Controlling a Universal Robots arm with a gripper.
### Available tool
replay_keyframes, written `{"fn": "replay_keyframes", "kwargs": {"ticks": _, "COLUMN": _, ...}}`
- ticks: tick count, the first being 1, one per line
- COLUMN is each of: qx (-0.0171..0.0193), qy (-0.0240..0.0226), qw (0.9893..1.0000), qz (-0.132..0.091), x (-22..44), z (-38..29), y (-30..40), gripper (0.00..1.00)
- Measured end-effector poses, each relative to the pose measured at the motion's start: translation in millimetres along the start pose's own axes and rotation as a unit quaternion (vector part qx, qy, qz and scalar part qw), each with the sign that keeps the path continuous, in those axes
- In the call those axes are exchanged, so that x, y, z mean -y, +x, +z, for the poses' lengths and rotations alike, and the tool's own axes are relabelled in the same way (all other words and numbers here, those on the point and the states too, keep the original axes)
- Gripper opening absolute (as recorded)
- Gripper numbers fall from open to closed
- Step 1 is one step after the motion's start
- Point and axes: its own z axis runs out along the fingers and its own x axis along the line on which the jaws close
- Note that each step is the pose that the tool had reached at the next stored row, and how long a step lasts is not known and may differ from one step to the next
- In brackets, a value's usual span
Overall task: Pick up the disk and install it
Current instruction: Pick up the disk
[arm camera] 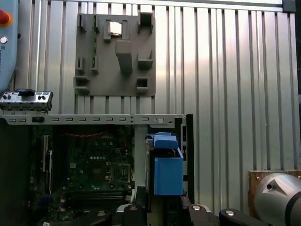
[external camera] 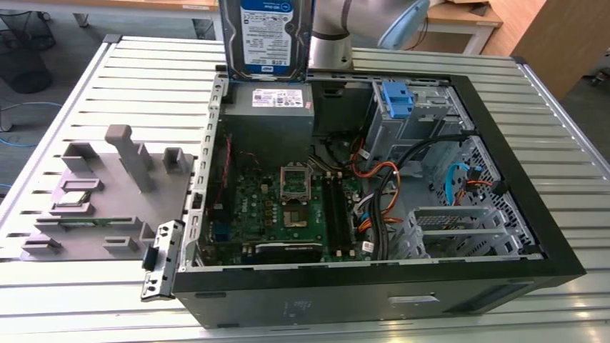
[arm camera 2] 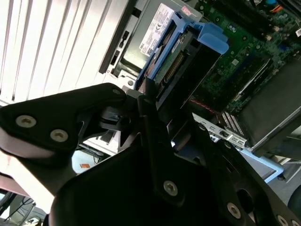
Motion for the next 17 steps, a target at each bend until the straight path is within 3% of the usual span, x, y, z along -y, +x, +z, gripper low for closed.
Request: {"fn": "replay_keyframes", "kwargs": {"ticks": 17, "qx": 0.0, "qy": 0.0, "qw": 1.0, "qz": 0.0, "x": 67.2, "z": -3.5, "y": -0.8, "gripper": 0.35}}
